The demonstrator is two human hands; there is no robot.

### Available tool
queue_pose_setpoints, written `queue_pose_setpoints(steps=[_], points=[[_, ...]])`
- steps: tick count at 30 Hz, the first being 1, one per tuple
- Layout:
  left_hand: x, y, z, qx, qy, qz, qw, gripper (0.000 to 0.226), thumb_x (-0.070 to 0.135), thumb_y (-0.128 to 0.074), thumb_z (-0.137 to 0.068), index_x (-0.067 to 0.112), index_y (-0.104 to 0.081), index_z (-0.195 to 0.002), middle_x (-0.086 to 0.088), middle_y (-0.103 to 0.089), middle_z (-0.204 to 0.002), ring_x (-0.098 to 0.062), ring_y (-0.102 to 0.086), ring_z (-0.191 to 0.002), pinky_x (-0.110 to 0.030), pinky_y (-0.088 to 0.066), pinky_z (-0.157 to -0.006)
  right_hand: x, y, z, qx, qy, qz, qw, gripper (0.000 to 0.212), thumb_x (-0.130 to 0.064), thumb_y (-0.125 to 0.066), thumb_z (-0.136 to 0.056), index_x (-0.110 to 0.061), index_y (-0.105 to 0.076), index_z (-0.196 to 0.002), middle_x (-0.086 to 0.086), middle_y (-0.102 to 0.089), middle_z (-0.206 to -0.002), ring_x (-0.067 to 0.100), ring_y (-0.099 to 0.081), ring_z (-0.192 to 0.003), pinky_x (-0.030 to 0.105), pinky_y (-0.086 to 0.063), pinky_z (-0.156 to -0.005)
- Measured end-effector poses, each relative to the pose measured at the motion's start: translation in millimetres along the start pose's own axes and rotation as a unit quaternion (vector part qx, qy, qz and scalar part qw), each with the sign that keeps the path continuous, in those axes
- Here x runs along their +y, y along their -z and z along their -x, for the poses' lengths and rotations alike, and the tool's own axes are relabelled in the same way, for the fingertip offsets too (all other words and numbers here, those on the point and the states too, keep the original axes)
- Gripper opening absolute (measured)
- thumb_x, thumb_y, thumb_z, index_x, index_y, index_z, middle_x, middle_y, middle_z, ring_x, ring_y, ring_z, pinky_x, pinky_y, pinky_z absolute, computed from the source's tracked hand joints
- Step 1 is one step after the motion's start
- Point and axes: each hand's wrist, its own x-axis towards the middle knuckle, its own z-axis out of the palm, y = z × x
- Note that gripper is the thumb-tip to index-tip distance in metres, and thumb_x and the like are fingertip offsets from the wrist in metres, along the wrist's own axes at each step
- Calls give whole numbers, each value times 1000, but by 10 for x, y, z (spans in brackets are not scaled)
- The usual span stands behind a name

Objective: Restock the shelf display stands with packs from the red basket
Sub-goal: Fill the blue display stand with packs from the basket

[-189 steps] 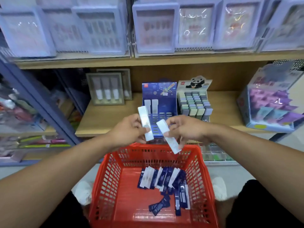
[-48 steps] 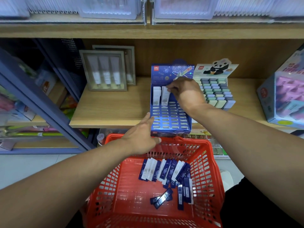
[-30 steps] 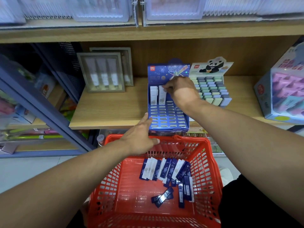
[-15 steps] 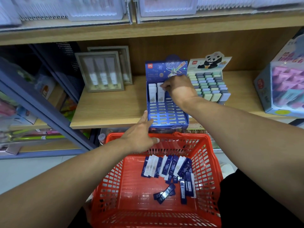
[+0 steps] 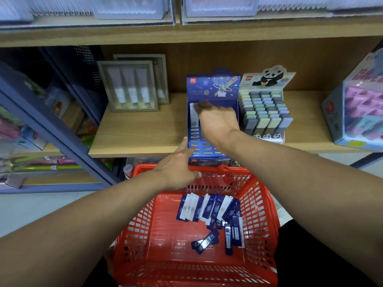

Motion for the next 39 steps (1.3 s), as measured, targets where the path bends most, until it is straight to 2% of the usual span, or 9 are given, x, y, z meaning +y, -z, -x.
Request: queue_pose_setpoints(steps=[3,5,9,16,19,21,24,28,39], points=[[-2,15,25,7,-5,-11,1000,86,38,-71,-90,23,-22,-160,10,11,-167,-18,-36,-145,-27,-39,-105,-2,47,19,14,-17,-34,999,50,-9,-63,-85,-25,-53,-132,-1,-63,-119,27,-66,-97,35,-49,-74],[24,29,53,56,12,-24,998,69,39,-71,-89,27,-41,-150,3,-18,-166,-19,-46,-137,-28,-41,-100,19,125,59,50,-17,-68,996,37,-16,-57,-90,-29,-62,-124,0,-69,-106,27,-68,-89,34,-47,-71],[57,147,79,173,74,-22,982,15,37,-69,-86,25,-60,-86,6,-63,-95,-24,-63,-95,-29,-39,-72,44,297,262,50,43,-173,983,26,-25,-52,-91,-34,-71,-106,-10,-73,-106,20,-66,-98,34,-48,-79],[-342,-245,124,-186,86,-73,976,29,34,-68,-93,5,-72,-97,-14,-75,-100,-22,-69,-83,-25,-50,-68,25,-354,884,-169,289,-56,941,25,-22,-51,-90,-33,-67,-106,-10,-68,-105,18,-65,-89,30,-50,-68],[-806,-631,17,-212,171,-102,957,36,33,-60,-98,5,-67,-118,-13,-65,-128,-26,-63,-109,-25,-50,-85,-23,-1052,1162,-336,304,24,891,19,-14,-56,-89,-22,-68,-101,-1,-70,-96,24,-66,-85,32,-54,-69],[-1083,-928,-116,-167,183,-141,958,44,37,-56,-98,3,-63,-125,-13,-59,-135,-31,-56,-122,-32,-46,-101,-32,-1486,1277,-399,260,30,879,18,-9,-60,-88,-17,-69,-101,3,-70,-100,27,-66,-91,36,-57,-77],[-1247,-1440,-348,-119,187,-94,971,42,34,-59,-95,6,-62,-127,-13,-59,-134,-30,-57,-122,-33,-48,-98,-126,-2055,1422,-409,84,-104,903,29,-12,-59,-87,-20,-69,-113,4,-69,-114,28,-64,-105,38,-55,-87],[-1267,-2006,-628,-85,205,-7,975,40,29,-64,-94,8,-60,-128,-12,-63,-131,-29,-61,-119,-31,-48,-92,-403,-2564,1648,-407,-134,-298,853,49,-26,-55,-93,-24,-52,-141,9,-58,-138,30,-55,-125,37,-48,-98],[-1457,-2557,-1212,-15,239,16,971,39,15,-70,-86,5,-57,-121,-15,-64,-123,-31,-63,-113,-34,-49,-88,-530,-2858,1620,-364,-201,-342,843,52,-14,-53,-89,-28,-50,-138,5,-64,-126,27,-60,-118,39,-52,-92]])
